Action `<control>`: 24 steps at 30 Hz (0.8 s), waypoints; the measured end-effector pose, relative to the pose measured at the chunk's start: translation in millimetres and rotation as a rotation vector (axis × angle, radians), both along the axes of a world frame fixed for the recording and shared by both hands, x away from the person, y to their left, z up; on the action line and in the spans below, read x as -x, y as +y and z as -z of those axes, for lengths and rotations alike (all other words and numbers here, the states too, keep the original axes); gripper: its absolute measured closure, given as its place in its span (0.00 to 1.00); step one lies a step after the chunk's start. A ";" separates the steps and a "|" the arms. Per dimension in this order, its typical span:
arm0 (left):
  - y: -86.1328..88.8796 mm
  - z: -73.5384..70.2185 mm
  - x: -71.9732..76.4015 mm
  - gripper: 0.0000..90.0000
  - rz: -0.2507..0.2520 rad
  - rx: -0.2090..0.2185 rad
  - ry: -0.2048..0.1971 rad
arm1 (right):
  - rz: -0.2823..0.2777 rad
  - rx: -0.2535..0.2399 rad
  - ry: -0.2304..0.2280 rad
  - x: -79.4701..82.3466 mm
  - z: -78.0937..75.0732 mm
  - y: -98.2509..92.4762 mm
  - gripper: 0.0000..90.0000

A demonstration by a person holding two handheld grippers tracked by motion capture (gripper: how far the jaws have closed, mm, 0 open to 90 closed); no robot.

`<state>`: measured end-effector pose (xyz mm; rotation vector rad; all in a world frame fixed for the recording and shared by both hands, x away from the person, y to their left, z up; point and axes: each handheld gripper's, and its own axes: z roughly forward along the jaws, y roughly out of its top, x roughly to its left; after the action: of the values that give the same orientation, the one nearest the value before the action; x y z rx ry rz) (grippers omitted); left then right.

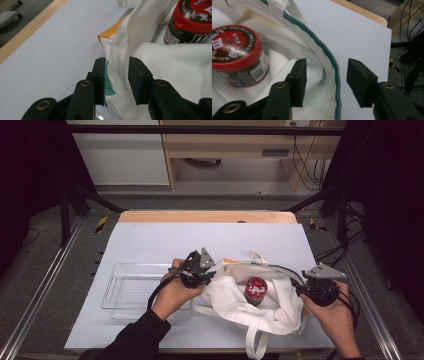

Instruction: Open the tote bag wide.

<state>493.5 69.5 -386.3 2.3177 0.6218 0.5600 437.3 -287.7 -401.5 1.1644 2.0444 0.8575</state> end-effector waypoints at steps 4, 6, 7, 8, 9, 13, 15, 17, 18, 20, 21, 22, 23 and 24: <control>0.3 -3.6 6.5 0.68 0.010 0.011 -0.002 | -0.022 -0.001 -0.014 4.1 -10.3 8.6 0.48; 0.3 -2.9 7.6 0.66 0.011 0.013 -0.001 | -0.036 0.002 -0.018 5.0 -13.7 13.5 0.45; 0.3 -2.7 8.8 0.66 0.013 0.012 0.003 | -0.036 0.002 -0.018 5.0 -13.7 13.5 0.45; 0.8 -2.5 10.1 0.65 0.014 0.016 0.001 | -0.044 -0.002 -0.017 5.3 -15.1 16.3 0.44; 2.1 -2.9 12.3 0.62 0.009 0.023 0.000 | -0.055 0.004 -0.016 5.9 -18.4 22.2 0.41; 7.2 -7.4 16.6 0.58 0.005 0.040 -0.010 | -0.090 -0.003 -0.007 5.9 -25.0 34.9 0.35; 12.1 -12.2 18.3 0.55 -0.008 0.061 -0.015 | -0.109 -0.026 0.014 4.9 -28.3 40.4 0.32; 15.6 -14.9 19.8 0.52 -0.011 0.079 -0.015 | -0.120 -0.046 0.030 4.1 -30.1 43.4 0.31; 20.7 -17.5 22.0 0.43 -0.023 0.107 -0.018 | -0.152 -0.059 0.044 2.3 -33.7 51.4 0.29; 27.3 -19.5 23.6 0.35 -0.034 0.127 -0.016 | -0.167 -0.055 0.044 -0.1 -36.1 59.0 0.26; 27.3 -19.5 23.6 0.32 -0.034 0.127 -0.016 | -0.167 -0.055 0.044 -0.1 -36.1 59.0 0.26; 32.7 -20.3 23.9 0.32 -0.043 0.132 -0.012 | -0.172 -0.050 0.045 -1.7 -36.7 61.6 0.25; 35.5 -20.4 23.9 0.28 -0.047 0.135 -0.009 | -0.178 -0.045 0.054 -5.0 -37.6 66.9 0.25; 39.3 -20.9 23.8 0.26 -0.054 0.140 -0.008 | -0.187 -0.049 0.066 -9.4 -38.4 73.3 0.23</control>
<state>469.6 108.8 -365.4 2.1724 0.6990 0.5333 446.7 -214.4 -363.2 1.0511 2.2241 0.9754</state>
